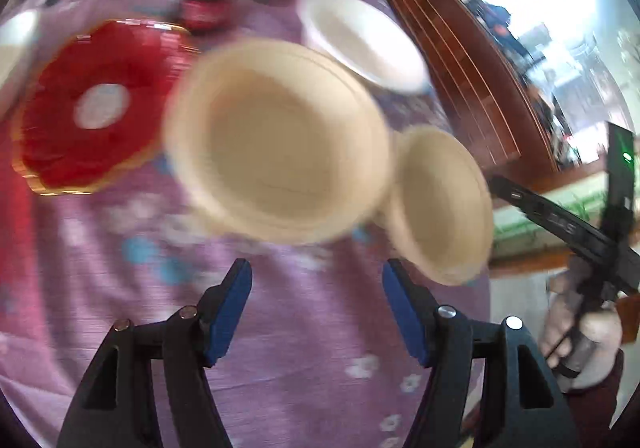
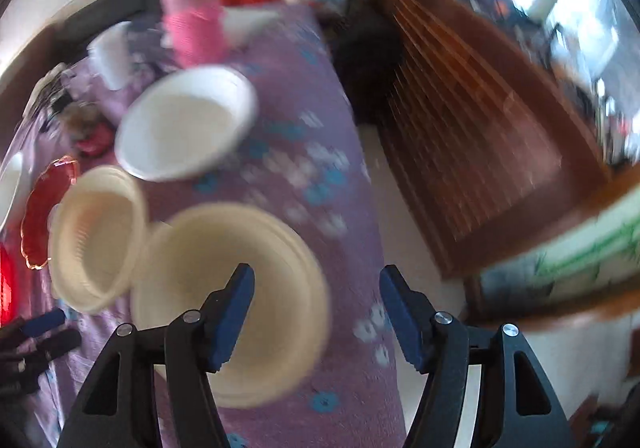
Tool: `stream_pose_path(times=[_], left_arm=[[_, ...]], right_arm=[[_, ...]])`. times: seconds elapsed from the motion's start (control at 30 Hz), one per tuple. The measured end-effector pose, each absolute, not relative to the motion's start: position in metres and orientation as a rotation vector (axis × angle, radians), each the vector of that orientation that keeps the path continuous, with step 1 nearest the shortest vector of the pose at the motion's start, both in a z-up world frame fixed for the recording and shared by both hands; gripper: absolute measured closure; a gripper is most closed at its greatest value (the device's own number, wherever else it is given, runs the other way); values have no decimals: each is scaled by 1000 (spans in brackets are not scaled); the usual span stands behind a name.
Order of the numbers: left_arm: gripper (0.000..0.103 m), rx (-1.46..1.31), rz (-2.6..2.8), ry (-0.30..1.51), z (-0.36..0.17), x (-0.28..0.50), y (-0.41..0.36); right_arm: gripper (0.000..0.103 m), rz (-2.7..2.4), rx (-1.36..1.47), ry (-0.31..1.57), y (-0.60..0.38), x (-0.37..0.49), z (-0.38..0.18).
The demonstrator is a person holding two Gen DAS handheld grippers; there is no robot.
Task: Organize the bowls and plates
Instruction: 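Grasp a beige bowl rim with the left gripper while the right gripper grasps another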
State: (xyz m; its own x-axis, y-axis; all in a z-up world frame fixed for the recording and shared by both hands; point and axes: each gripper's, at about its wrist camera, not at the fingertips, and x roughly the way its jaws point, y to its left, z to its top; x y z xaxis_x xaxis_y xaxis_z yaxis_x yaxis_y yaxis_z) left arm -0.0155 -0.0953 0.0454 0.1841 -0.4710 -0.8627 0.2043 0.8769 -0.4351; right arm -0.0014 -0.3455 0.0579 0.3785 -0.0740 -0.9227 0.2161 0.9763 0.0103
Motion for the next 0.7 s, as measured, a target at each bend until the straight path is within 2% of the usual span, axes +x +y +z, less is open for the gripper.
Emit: stream_pose_path(times=[0.13, 0.17, 0.2, 0.27, 0.4, 0.7], left_arm=[[36, -249, -501, 1320, 37, -17, -120], [36, -251, -499, 1325, 36, -18, -125], [36, -251, -493, 1331, 34, -17, -127], [36, -256, -480, 1330, 31, -16, -130], [36, -253, -457, 1325, 30, -12, -137], [35, -211, -445, 1347, 21, -16, -147]], right_arm=[[35, -117, 258, 1176, -351, 3, 39], [45, -106, 265, 1182, -350, 1, 36], [73, -100, 267, 1197, -349, 2, 31], [89, -108, 278, 1239, -348, 1, 21], [92, -61, 379, 1247, -354, -19, 20], [92, -25, 403, 1278, -348, -46, 20]])
